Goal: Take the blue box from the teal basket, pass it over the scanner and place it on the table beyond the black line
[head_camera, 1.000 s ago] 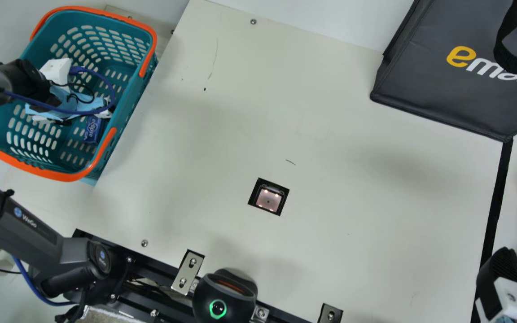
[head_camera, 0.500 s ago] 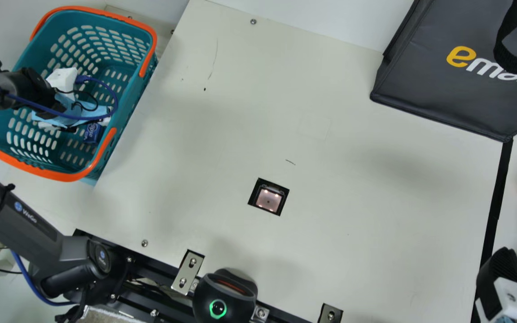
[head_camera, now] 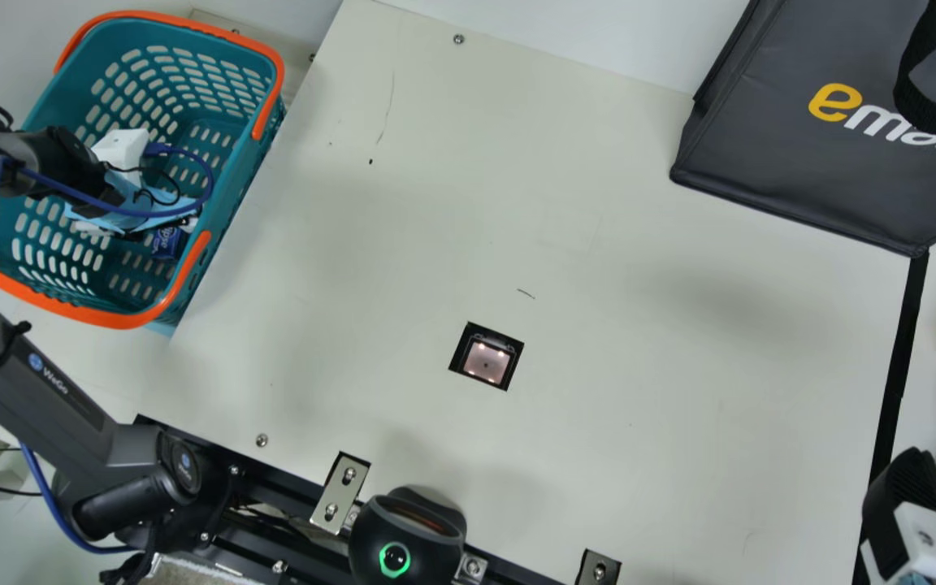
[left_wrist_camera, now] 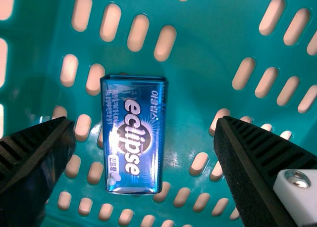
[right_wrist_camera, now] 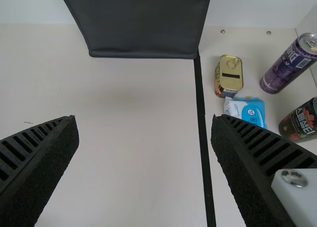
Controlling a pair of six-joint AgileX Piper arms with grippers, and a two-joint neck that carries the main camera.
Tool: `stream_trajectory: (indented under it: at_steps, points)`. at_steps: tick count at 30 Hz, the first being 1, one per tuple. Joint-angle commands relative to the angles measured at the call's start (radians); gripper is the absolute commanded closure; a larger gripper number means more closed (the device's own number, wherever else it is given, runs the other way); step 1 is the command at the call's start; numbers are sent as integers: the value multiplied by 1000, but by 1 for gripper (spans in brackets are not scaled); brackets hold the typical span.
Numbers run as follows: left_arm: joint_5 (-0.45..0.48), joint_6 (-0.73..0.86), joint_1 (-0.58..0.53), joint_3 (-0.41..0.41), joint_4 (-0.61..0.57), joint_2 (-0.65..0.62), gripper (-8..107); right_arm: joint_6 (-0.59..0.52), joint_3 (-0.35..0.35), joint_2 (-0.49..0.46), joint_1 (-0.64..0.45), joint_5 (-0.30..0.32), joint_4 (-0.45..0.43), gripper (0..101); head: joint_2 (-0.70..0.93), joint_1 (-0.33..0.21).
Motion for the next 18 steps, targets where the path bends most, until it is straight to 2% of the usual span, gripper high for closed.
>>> stream_trajectory:
  at_steps: [1,18]
  points:
    - [2,3,0,-4,-1,5,9,0,0,0,0,0,0,6,2,-29]
    - [25,19,-3,-41,-15,42,9,0,0,0,0,-1,0,6,2,-29]
